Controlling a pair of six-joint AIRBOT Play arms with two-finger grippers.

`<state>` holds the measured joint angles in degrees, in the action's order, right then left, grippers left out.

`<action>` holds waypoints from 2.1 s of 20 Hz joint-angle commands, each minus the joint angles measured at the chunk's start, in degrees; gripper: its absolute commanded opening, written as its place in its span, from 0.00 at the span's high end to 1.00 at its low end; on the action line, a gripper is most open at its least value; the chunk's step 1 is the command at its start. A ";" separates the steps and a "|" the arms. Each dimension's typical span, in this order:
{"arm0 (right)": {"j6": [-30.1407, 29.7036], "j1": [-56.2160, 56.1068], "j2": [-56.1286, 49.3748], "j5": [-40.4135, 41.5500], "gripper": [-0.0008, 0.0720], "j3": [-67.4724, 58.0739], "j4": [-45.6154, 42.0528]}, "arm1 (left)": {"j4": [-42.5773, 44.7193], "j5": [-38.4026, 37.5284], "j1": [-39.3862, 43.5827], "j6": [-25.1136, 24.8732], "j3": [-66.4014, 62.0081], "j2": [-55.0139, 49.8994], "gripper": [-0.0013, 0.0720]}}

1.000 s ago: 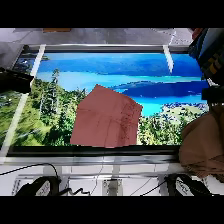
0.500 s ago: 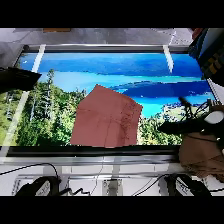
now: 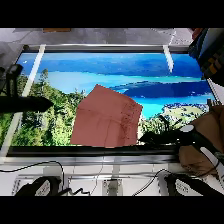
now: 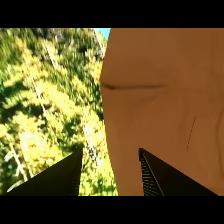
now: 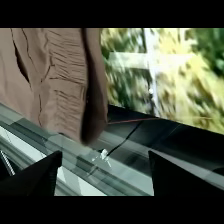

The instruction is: Fold the clothes and pants, and hang the long-sleeved shirts on hangers.

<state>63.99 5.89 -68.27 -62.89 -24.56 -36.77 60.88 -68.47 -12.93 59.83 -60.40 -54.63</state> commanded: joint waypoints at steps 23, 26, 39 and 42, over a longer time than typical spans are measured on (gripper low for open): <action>6.91 -12.83 -6.80 6.51 0.96 -8.96 -1.27 | 0.63 6.01 -2.95 0.02 24.94 -0.17 0.43; 6.88 -12.83 -6.75 3.52 0.97 -10.67 -1.14 | 0.37 6.93 -2.95 0.02 27.87 -0.39 0.42; 6.91 -12.83 -6.75 1.97 0.96 -11.04 -0.96 | -16.76 6.03 -2.86 -12.79 31.23 -20.24 0.33; 6.88 -12.83 -6.73 1.68 0.97 -11.39 -0.96 | -19.85 7.02 -2.86 -12.83 31.12 -22.25 0.79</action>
<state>70.89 -6.87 -75.07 -60.84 -35.68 -37.78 45.36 -62.15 -15.81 49.10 -29.21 -74.35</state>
